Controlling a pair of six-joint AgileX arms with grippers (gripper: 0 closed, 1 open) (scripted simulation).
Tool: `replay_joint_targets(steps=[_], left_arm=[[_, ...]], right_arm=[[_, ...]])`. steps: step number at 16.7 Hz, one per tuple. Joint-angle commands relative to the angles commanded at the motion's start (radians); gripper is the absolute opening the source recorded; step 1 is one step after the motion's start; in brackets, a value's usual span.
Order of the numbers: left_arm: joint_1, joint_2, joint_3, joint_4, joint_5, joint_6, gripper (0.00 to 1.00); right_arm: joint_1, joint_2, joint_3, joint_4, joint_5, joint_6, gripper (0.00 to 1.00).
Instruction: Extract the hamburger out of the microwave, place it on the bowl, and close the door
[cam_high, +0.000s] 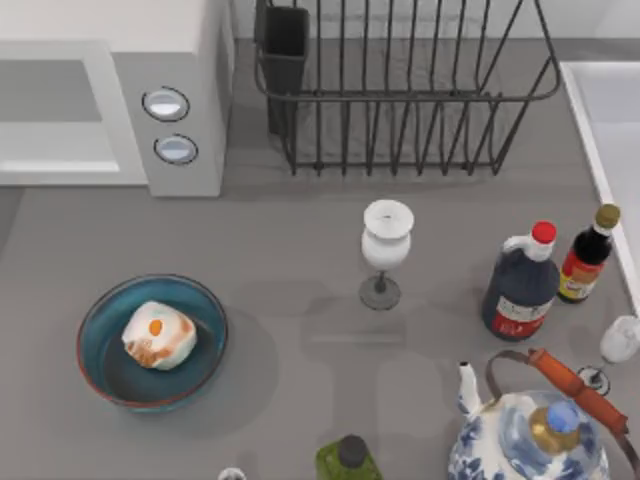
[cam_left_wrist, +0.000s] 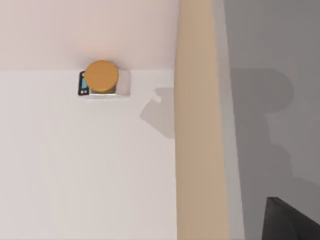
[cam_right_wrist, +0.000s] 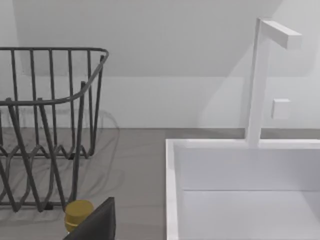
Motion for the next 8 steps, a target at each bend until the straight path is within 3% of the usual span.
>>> replay_joint_targets(steps=[4,8], left_arm=[[-0.025,-0.04,-0.037,0.02,-0.01,-0.023,0.0],[-0.1,-0.176,-0.213,0.098,-0.047,-0.105,0.0]], right_arm=[[0.0,0.0,0.0,0.0,0.0,0.0,1.0],[0.0,0.0,0.0,0.0,0.0,0.0,1.0]])
